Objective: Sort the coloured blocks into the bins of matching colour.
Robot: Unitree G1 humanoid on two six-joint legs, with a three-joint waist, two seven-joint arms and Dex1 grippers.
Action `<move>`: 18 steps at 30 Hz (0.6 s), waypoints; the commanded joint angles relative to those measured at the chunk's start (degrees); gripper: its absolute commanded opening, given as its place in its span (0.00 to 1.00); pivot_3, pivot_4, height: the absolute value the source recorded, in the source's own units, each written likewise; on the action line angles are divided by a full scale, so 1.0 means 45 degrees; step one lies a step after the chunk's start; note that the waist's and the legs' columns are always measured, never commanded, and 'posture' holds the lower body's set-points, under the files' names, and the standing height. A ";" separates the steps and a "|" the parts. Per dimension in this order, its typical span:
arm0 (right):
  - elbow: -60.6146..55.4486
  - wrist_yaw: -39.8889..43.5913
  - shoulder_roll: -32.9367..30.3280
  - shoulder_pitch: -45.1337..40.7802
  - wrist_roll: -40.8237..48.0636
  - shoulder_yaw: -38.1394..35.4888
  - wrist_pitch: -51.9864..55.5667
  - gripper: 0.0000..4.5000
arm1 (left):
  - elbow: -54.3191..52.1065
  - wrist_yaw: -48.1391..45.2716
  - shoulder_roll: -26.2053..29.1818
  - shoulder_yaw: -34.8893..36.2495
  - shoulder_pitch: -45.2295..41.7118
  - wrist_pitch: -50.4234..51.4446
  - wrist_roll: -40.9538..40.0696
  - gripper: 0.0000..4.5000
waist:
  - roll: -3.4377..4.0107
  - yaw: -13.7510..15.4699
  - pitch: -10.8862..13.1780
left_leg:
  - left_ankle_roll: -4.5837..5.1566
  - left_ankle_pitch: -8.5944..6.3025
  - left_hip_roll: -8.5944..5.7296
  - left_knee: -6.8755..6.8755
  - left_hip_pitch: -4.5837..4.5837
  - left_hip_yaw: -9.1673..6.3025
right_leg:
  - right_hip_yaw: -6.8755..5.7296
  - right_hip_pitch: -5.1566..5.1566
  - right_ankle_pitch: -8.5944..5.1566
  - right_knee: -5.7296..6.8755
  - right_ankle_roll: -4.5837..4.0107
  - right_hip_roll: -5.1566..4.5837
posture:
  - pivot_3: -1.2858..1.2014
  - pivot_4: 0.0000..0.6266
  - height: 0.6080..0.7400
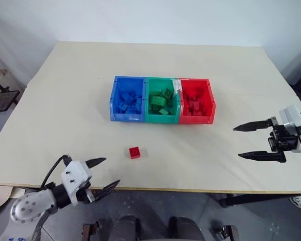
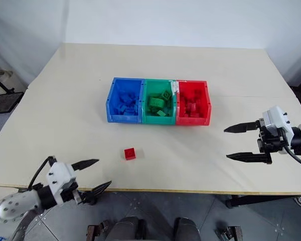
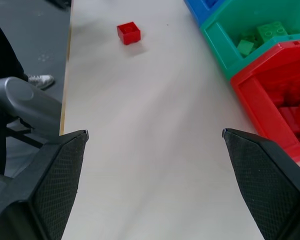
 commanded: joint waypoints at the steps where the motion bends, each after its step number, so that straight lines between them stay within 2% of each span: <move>1: -0.0157 0.0818 -0.0239 -0.0184 0.0422 -0.0020 -0.0237 1.00 | -0.0113 -0.0123 0.0112 0.0280 0.0127 -0.0912 -0.0166 1.00 | 0.0005 0.0039 0.0002 | 0.0000 0.0000 0.0000 0.0004 -0.0002 -0.0001 | 0.0000 -0.0002 -0.0001 0.0001 -0.0001 -0.0001 | 0.52 0.24 1.00; 10: 0.0050 0.0818 0.0390 -0.0633 -0.0005 0.0051 -0.0128 1.00 | 0.0527 0.1023 0.0079 -0.2656 -0.3120 -0.0296 0.1376 1.00 | 0.0026 0.0041 -0.0010 | 0.0000 0.0001 0.0000 0.0011 -0.0002 0.0009 | -0.0005 -0.0005 0.0001 0.0076 0.0002 0.0003 | 0.52 0.24 1.00; 13: -0.0139 0.0818 0.0501 -0.0504 -0.0089 -0.0166 0.0001 1.00 | 0.1354 0.1872 -0.0283 -0.4110 -0.4981 0.0332 0.2582 1.00 | 0.0029 0.0137 -0.0010 | 0.0003 0.0004 -0.0004 0.0021 -0.0003 0.0012 | -0.0034 0.0001 0.0003 0.0085 0.0005 0.0007 | 0.52 0.24 1.00; 18: -0.0207 0.0818 0.0458 -0.0294 -0.0206 -0.0471 0.0086 1.00 | 0.2577 0.2648 -0.0522 -0.5588 -0.6592 0.1440 0.3992 1.00 | 0.0026 0.0121 -0.0010 | 0.0007 0.0006 -0.0003 0.0035 -0.0008 0.0013 | -0.0069 0.0004 0.0006 0.0096 0.0012 0.0009 | 0.52 0.24 1.00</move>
